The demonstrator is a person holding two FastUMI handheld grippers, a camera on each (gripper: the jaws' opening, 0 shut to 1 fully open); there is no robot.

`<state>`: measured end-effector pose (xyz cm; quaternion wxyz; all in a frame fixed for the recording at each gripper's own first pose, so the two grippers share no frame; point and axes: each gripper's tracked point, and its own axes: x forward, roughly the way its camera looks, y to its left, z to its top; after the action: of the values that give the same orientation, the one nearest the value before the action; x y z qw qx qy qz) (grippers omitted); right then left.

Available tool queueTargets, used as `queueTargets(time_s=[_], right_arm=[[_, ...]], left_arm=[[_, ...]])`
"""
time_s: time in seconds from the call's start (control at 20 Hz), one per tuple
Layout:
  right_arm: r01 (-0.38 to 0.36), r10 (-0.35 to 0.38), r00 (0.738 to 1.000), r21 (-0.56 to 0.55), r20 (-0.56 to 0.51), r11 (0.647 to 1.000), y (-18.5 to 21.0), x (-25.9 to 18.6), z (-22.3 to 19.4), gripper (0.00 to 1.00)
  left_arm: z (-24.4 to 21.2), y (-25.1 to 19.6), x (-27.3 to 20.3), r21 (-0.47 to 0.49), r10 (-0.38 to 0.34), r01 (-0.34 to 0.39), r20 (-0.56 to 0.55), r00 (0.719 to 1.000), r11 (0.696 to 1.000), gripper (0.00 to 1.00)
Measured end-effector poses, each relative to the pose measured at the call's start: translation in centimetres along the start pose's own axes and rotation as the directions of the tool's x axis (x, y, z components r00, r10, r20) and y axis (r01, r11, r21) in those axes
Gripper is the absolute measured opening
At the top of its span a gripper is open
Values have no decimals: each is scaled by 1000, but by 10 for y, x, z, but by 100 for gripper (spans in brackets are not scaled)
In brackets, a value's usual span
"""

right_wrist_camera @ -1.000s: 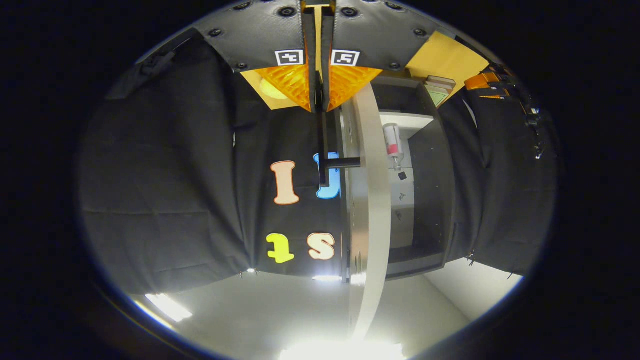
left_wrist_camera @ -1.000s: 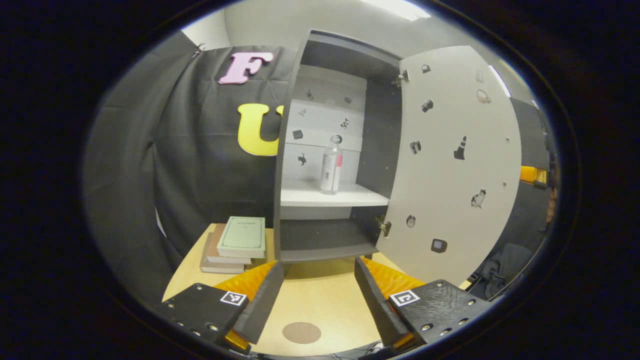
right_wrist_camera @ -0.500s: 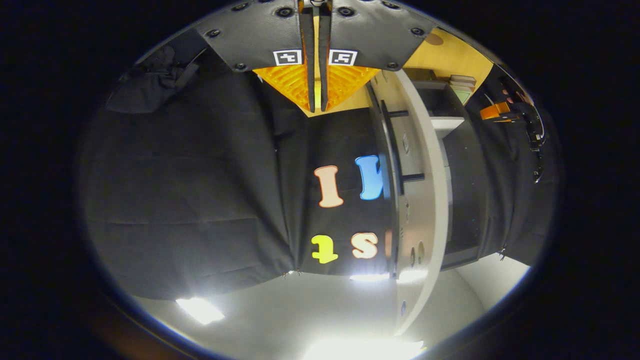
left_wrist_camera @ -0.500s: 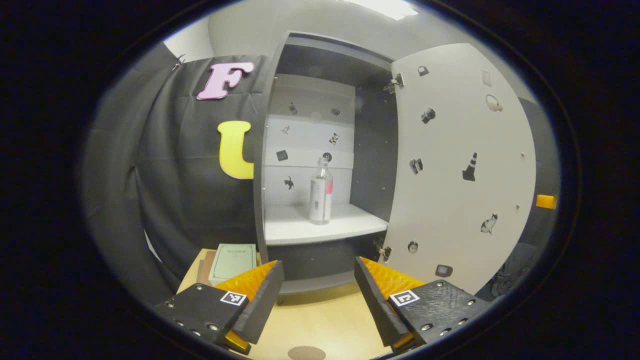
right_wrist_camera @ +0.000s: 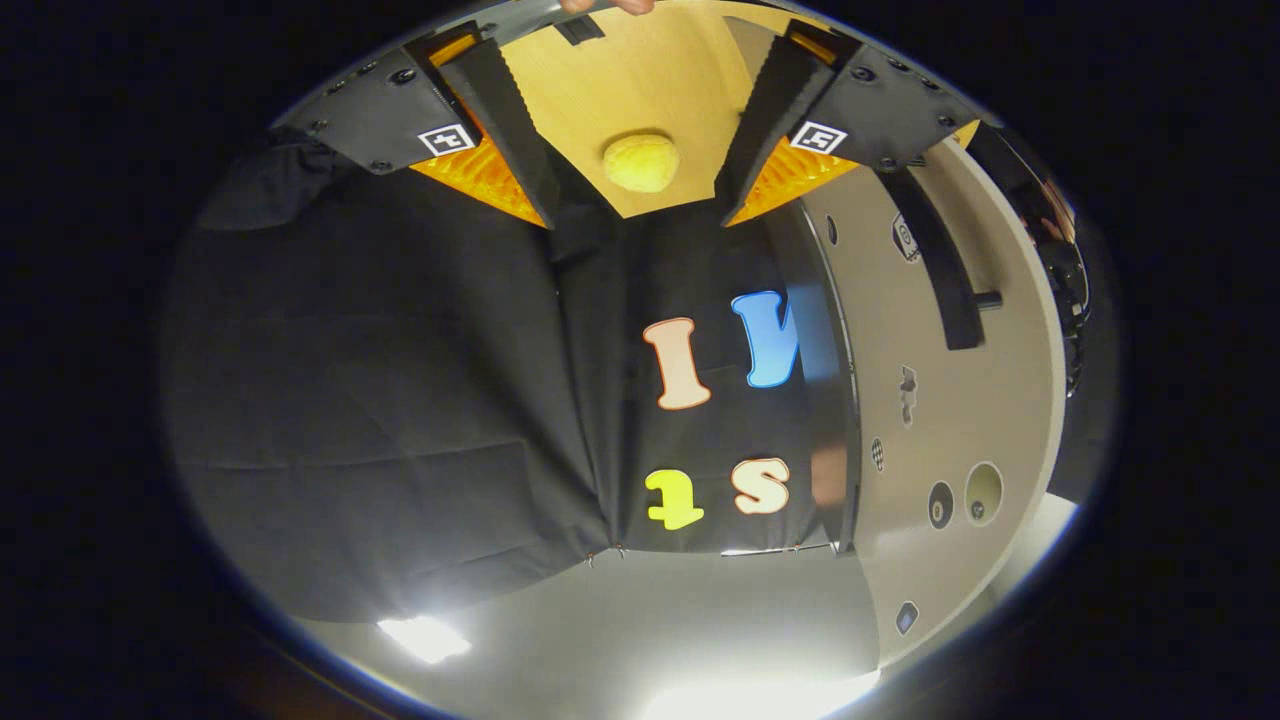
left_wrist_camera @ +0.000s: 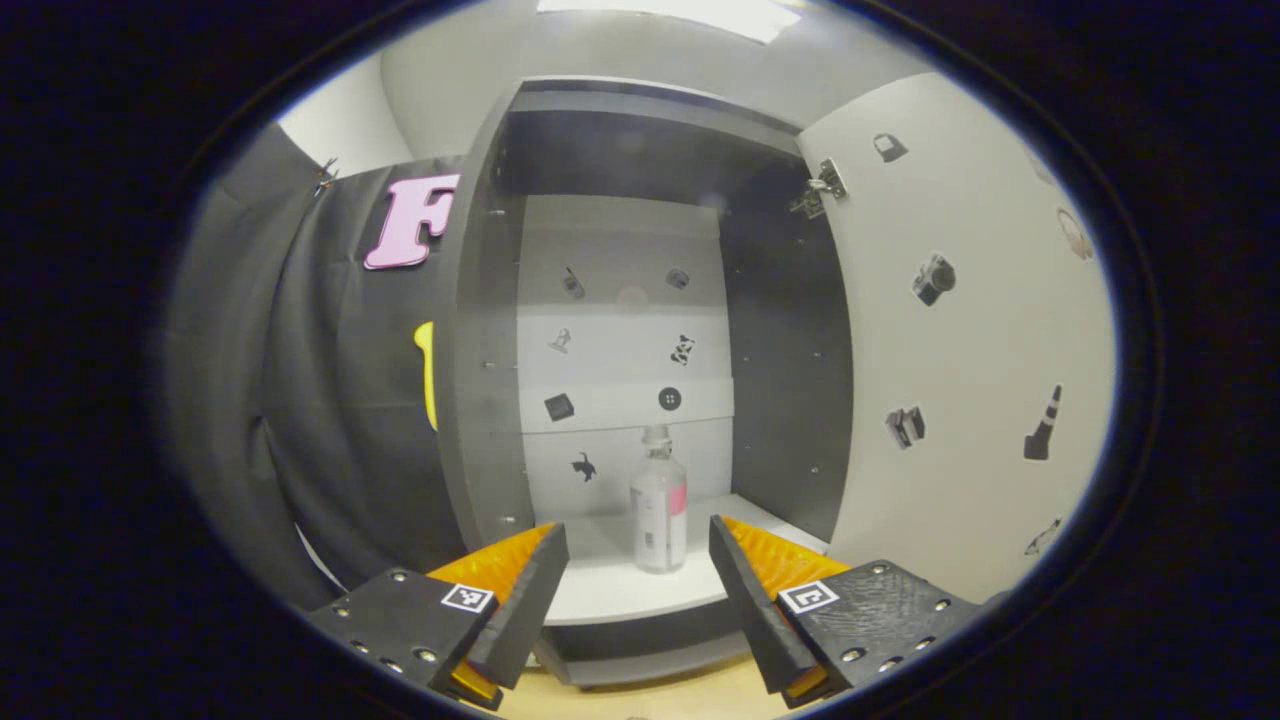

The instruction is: Open the cabinet door with the right hand, grasp the bottle in the cabinet with the left hand and place it on the coaster, then close the cabinet door with the right hand.

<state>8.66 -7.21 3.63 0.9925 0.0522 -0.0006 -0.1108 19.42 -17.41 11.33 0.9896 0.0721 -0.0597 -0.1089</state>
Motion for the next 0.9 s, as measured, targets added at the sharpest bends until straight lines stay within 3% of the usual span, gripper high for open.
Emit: queueTargets(time_s=[0.2,0.4,0.9], right_arm=[[2,-2,1000,17,-12,1000,-8,36,-3,97],[21,-20,999,16,-33,1000,-20,61,-11,97],[73,-74,995,-8,-63,997,-34,83,-21,97]], left_arm=[[-1,-11,55,-71,-35,36,17,999,997,86],[-5,-5,96,-65,-21,22,23,1000,998,85],[-33,-17,168,-96,-71,69,-15,997,993,87]])
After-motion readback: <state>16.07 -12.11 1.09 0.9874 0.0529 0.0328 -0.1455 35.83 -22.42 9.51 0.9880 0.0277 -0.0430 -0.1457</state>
